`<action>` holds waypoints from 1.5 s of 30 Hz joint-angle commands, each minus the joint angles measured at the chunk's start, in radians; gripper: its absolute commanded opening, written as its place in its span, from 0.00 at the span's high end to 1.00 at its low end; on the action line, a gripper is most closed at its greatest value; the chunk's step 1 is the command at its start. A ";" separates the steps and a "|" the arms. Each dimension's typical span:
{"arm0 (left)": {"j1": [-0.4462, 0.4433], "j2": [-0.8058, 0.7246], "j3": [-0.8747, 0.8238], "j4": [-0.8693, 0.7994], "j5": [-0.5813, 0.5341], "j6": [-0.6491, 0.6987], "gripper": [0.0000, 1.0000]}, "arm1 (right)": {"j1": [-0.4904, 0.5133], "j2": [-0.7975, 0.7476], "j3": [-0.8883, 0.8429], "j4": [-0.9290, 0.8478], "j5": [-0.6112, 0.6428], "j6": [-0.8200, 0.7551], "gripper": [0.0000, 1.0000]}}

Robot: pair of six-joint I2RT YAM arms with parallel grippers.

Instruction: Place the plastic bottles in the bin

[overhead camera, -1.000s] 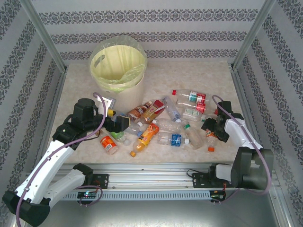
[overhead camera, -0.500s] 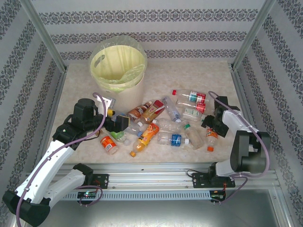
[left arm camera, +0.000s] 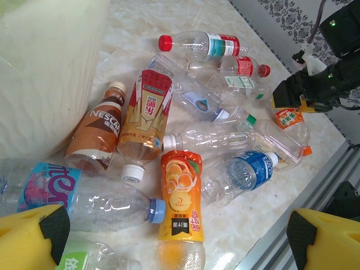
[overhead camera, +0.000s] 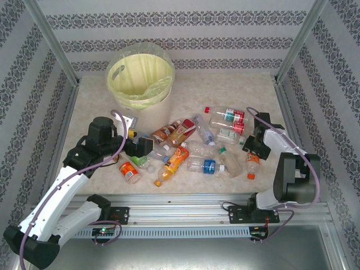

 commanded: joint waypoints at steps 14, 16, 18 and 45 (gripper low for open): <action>-0.019 -0.025 -0.090 0.169 -0.007 -0.310 0.00 | 0.053 -0.304 0.037 -0.039 -0.124 0.001 0.46; -0.041 -0.036 -0.105 0.202 -0.016 -0.364 0.00 | 0.062 -0.335 0.040 -0.033 -0.170 0.001 0.46; -0.073 -0.045 -0.119 0.231 -0.030 -0.407 0.00 | 0.074 -0.365 0.047 -0.027 -0.224 0.008 0.46; -0.411 0.164 -0.051 0.072 -0.081 -0.342 0.00 | 0.069 -0.272 0.014 -0.141 -0.028 0.003 0.21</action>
